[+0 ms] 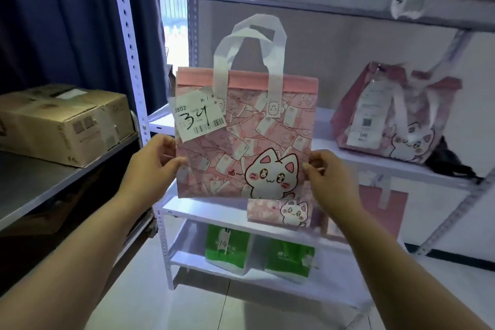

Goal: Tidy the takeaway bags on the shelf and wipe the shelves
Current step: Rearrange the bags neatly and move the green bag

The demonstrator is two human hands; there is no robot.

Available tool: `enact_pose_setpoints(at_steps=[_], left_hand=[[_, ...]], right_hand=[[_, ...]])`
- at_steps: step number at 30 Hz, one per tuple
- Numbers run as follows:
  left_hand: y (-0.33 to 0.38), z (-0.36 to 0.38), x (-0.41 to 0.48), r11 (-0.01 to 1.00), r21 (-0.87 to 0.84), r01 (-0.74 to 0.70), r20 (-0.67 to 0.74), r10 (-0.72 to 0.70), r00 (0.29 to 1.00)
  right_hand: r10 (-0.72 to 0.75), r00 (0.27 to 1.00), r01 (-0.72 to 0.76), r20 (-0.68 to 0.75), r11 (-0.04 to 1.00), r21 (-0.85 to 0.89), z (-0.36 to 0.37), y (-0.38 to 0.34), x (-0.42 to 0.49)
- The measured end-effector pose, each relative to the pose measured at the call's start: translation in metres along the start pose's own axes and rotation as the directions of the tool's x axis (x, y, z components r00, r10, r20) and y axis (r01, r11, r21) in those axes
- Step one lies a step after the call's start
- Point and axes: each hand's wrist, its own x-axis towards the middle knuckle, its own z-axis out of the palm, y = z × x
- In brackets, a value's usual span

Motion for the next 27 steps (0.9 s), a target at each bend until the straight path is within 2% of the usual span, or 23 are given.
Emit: enact_pose_setpoints(at_steps=[7, 19, 27], left_hand=[[0.026, 0.036, 0.073, 0.992, -0.058, -0.109, 0.01, 0.109, 0.994], [0.006, 0.125, 0.169, 0.985, -0.009, -0.174, 0.161, 0.173, 0.972], [0.002, 0.172, 0.212, 0.985, -0.081, -0.15, 0.225, 0.165, 0.96]], right_hand=[[-0.01, 0.974, -0.006, -0.227, 0.998, -0.069, -0.021, 0.004, 0.056], [0.186, 0.94, -0.233, -0.287, 0.962, -0.14, -0.008, 0.06, 0.132], [0.297, 0.897, -0.328, -0.326, 0.944, -0.041, -0.003, 0.077, 0.166]])
